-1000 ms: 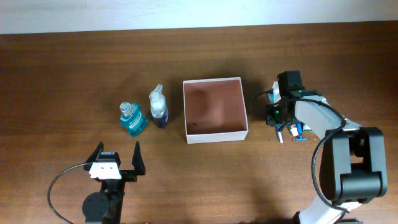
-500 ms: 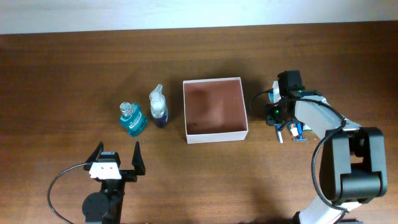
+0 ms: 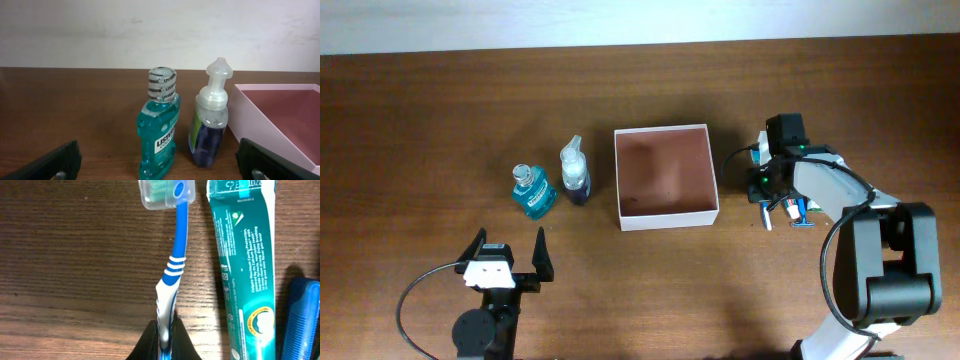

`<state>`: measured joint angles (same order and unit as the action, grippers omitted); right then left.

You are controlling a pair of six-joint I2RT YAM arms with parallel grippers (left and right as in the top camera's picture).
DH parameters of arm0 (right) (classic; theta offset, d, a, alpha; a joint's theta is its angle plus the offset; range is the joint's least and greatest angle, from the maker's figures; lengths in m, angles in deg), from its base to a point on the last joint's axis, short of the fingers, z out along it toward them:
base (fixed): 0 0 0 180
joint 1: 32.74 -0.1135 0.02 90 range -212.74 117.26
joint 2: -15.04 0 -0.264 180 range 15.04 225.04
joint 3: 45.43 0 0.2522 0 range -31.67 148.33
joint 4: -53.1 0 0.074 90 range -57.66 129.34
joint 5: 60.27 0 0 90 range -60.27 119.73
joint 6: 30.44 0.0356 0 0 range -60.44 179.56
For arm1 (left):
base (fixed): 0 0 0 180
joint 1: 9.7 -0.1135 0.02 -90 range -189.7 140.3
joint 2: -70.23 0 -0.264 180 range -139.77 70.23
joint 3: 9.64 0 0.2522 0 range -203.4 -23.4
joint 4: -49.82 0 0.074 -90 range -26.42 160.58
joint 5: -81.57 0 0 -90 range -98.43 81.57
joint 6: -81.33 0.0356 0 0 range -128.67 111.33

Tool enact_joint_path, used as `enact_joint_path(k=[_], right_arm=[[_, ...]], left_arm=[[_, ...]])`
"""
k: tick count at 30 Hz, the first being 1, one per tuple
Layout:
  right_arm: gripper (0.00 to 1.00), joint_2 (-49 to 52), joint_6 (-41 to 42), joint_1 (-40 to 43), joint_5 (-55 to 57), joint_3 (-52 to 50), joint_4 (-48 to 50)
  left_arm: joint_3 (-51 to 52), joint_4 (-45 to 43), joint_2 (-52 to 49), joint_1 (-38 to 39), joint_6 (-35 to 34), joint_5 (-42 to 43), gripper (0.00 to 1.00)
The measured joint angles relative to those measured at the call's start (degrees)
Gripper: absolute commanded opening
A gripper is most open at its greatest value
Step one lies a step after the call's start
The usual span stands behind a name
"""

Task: Pack container
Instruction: 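Move the right gripper down onto the blue toothbrush and grasp it, then carry the toothbrush left into the box and release it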

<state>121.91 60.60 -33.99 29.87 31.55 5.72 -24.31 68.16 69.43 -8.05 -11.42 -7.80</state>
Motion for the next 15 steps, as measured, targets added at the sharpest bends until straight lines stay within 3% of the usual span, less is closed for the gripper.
enact_joint_path(k=[6, 15], right_arm=[[0.04, 0.0, 0.02, 0.0, 0.0, 0.13, -1.49], [0.04, -1.81, 0.02, -0.28, 0.0, 10.16, -14.99]], left_arm=[[0.0, 0.0, 0.0, 0.0, 0.0, 0.0, 0.99], [0.0, 0.0, 0.0, 0.0, 0.0, 0.0, 0.99]])
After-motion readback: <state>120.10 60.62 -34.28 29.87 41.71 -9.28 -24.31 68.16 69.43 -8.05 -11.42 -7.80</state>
